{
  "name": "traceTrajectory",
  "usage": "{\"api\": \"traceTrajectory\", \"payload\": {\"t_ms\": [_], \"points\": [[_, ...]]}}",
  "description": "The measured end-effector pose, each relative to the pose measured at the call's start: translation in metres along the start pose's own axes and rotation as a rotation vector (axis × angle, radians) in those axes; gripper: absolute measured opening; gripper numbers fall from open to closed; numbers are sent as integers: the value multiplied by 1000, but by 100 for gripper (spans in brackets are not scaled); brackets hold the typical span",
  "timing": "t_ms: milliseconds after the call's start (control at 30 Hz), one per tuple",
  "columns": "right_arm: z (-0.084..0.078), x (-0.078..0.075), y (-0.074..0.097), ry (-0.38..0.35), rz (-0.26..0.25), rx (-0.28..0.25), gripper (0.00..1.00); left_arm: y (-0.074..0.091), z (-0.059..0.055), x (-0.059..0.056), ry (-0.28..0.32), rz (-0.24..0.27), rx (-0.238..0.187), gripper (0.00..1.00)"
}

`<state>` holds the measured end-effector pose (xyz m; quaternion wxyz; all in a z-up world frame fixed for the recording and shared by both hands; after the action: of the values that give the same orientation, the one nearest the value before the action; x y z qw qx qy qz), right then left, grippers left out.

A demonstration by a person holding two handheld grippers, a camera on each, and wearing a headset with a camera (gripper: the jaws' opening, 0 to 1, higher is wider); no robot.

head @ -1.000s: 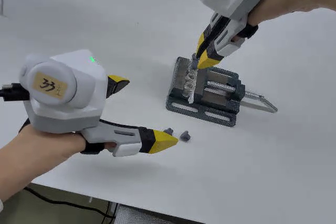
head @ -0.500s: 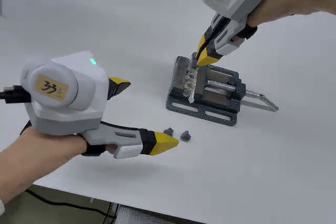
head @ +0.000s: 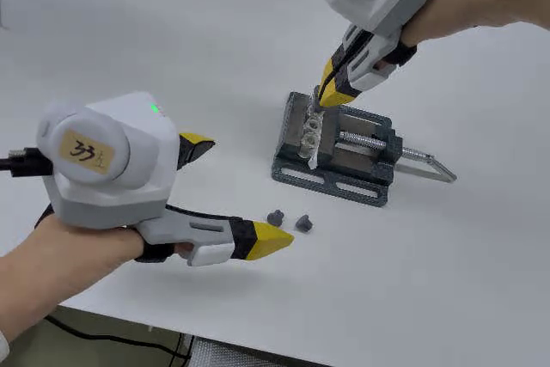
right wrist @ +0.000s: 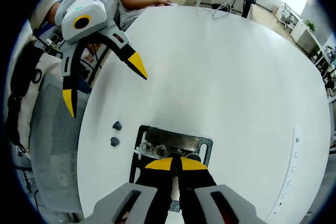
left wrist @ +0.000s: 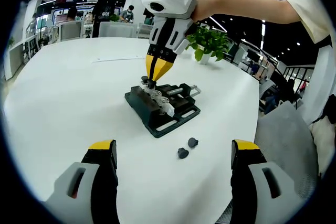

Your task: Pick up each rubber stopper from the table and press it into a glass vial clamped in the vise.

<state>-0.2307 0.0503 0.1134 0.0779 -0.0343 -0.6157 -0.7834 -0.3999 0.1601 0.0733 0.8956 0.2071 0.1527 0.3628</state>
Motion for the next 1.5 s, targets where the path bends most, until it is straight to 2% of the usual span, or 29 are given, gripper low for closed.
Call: {"api": "traceTrajectory", "payload": {"t_ms": [267,333,500,733,933,1033,1167,1300,1500], "points": [[2,4,-1,10,-9,16,0,-1,-2,-1,11,-2,-2,89],[3,3,-1,-22,-7,27,0,-2,-3,-1,13,-6,-1,89],[5,0,-2,-12,7,37,0,-4,-5,0,26,-5,-4,89],[7,1,-5,19,-7,70,0,-6,-4,5,41,4,-13,89],[6,-6,-8,-18,-12,55,0,-6,-3,9,49,17,-20,89],[5,2,-6,-6,-24,42,0,-5,-2,11,50,26,-25,88],[7,5,-5,-17,-24,65,0,-4,-2,13,56,34,-27,88],[3,8,-4,-12,-30,56,0,-1,-2,13,57,45,-33,88],[3,-4,-8,-64,-17,37,0,-1,-2,13,61,47,-33,88]]}}
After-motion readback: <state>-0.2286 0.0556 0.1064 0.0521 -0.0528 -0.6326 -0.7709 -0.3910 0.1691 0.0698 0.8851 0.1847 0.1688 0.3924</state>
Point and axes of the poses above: the centre of the closed fingertips' face, and the gripper's own axes: y roughly backward along the fingers, x roughly to its left, z roughly out of its top, the point moved 8 cm from there along y, roughly backward along the fingers, and after that the axes turned 12 degrees about -y, right-handed, at the moved point
